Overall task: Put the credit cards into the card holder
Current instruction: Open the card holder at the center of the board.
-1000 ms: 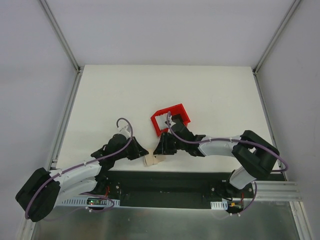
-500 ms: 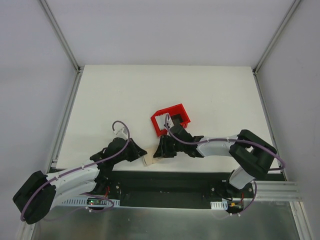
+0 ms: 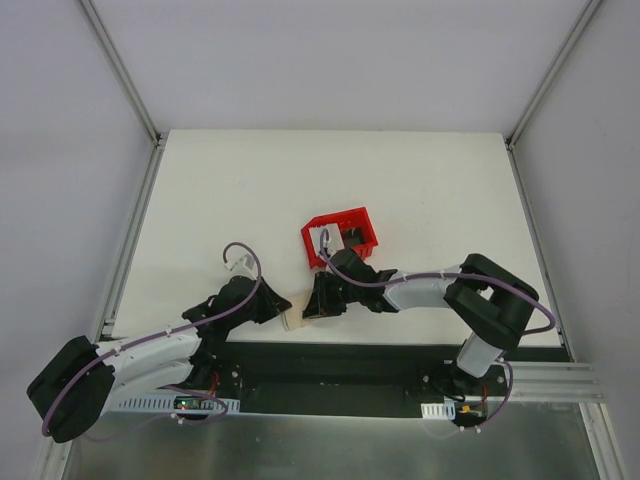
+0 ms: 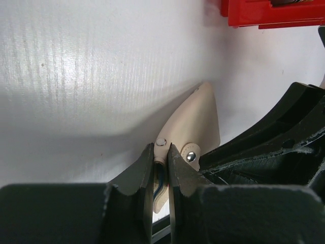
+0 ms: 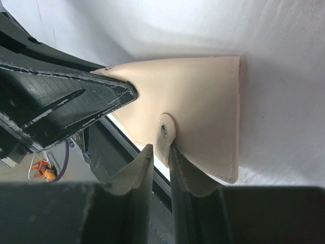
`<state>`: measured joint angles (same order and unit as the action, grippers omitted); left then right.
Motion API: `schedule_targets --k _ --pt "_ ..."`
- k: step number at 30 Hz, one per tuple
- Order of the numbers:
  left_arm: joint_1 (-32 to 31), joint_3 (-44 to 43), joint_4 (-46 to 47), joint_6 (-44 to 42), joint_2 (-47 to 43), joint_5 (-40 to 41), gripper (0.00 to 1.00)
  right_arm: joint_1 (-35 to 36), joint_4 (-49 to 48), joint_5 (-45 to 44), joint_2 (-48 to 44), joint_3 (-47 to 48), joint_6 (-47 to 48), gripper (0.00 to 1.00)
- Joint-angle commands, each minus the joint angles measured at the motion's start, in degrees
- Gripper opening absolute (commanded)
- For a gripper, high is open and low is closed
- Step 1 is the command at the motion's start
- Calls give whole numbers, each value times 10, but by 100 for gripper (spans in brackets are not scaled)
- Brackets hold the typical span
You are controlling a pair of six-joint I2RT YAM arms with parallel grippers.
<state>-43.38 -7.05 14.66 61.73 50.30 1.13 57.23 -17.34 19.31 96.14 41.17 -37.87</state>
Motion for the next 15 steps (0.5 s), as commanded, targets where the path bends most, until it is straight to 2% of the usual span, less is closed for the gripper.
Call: schedule_targets --k 1,5,15 --pt "-22 -17 1 10 13 19 0 10 -52 22 26 28 1 17" --pt "-31 -17 -1 21 19 31 0 10 -52 16 24 35 33 8" --pt "-34 -32 -59 73 30 88 0 32 -51 68 -26 16 207 1"
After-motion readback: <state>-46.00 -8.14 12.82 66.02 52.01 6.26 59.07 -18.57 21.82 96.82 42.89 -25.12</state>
